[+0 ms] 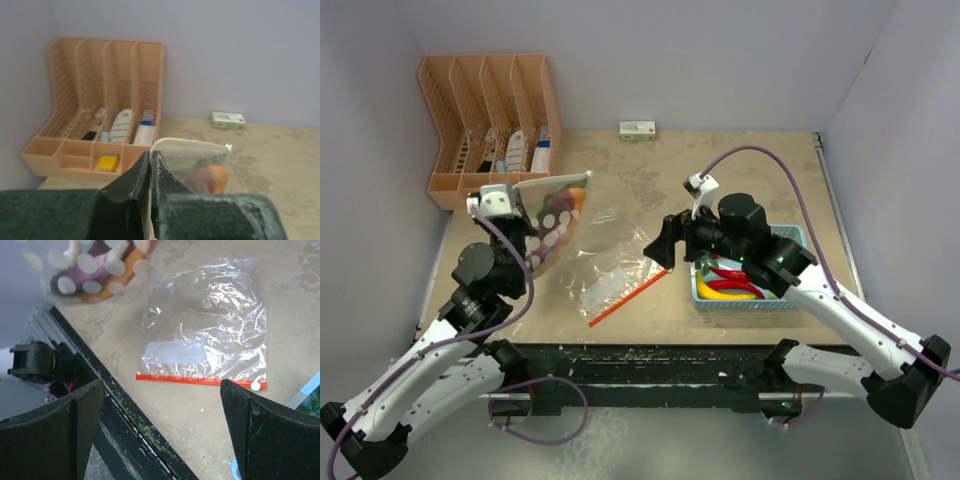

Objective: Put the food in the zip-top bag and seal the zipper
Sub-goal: Place the zipper food storage bag at the center of the board.

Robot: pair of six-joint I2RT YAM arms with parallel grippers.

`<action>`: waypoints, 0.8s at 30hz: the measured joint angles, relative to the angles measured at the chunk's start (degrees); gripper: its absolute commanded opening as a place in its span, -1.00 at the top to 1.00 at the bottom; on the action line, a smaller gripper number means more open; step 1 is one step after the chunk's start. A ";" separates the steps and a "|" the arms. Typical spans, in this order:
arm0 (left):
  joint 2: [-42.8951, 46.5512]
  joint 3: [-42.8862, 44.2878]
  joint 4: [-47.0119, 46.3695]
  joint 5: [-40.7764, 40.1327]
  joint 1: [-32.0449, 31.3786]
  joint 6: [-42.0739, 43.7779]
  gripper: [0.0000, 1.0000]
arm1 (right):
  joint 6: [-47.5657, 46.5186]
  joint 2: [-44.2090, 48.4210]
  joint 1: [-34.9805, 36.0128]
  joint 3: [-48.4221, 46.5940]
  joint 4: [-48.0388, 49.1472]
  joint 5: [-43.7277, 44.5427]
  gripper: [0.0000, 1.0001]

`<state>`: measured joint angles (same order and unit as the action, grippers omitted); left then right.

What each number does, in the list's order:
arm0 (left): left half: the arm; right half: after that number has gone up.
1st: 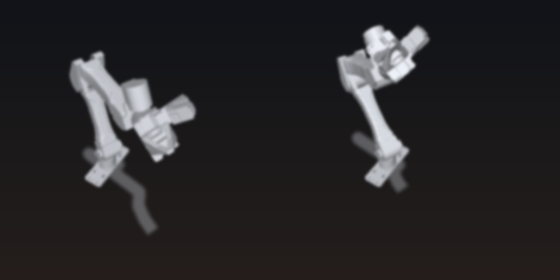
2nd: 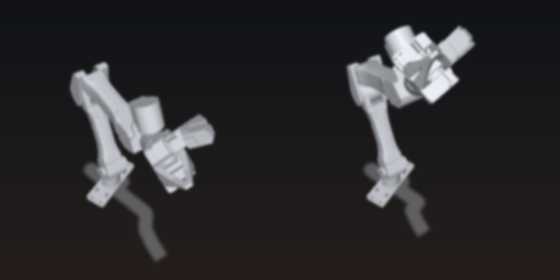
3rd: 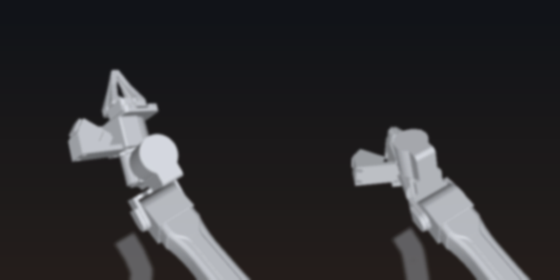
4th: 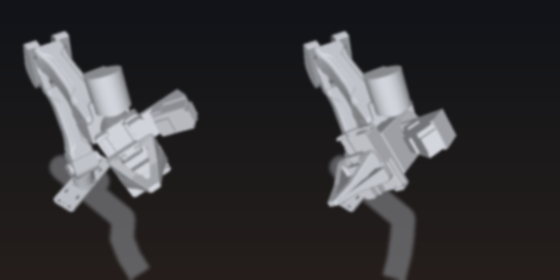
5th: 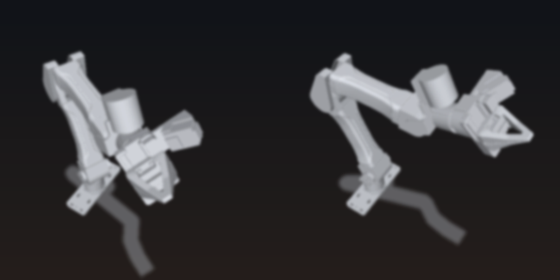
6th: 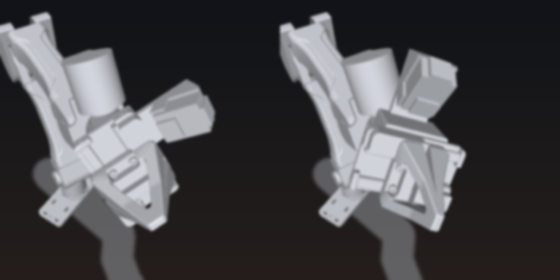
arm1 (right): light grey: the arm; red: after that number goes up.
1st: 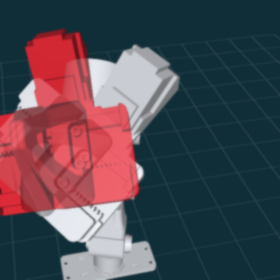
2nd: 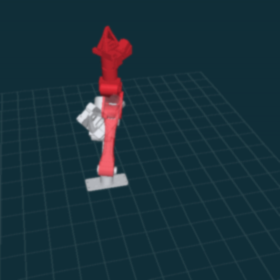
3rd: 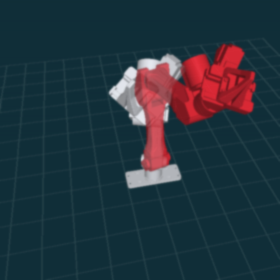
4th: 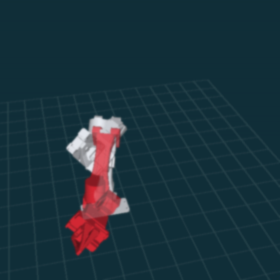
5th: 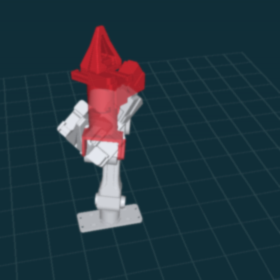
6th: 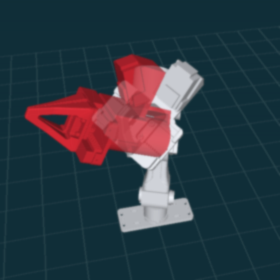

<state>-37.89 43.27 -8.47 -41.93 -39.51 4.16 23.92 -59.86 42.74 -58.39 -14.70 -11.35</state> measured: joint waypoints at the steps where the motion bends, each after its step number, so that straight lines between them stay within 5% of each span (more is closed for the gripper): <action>1: 0.31 -0.50 -1.27 -2.95 0.00 0.66 0.86 | 0.46 -0.70 0.00 -0.57 0.00 0.57 -0.99; 9: 3.39 -4.92 -10.23 -19.19 1.20 4.90 0.72 | 2.84 -13.05 0.00 -2.47 -3.08 8.09 -0.99; 14: 4.61 -5.22 -10.27 -24.04 2.34 3.39 -0.64 | 3.74 -17.84 0.00 -3.21 -4.63 12.15 -0.99; 16: 4.98 -5.25 -8.87 -23.93 2.51 1.22 -1.00 | 4.04 -19.58 0.00 -4.09 -5.51 13.49 -0.99; 24: 5.95 -5.27 -2.34 -10.21 2.71 -5.51 -0.98 | 4.70 -33.97 0.00 -11.52 -7.15 15.28 -0.99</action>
<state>-31.94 38.00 -10.81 -52.14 -36.80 -1.34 28.62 -93.82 42.74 -69.91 -21.85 3.92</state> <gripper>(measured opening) 0.989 0.995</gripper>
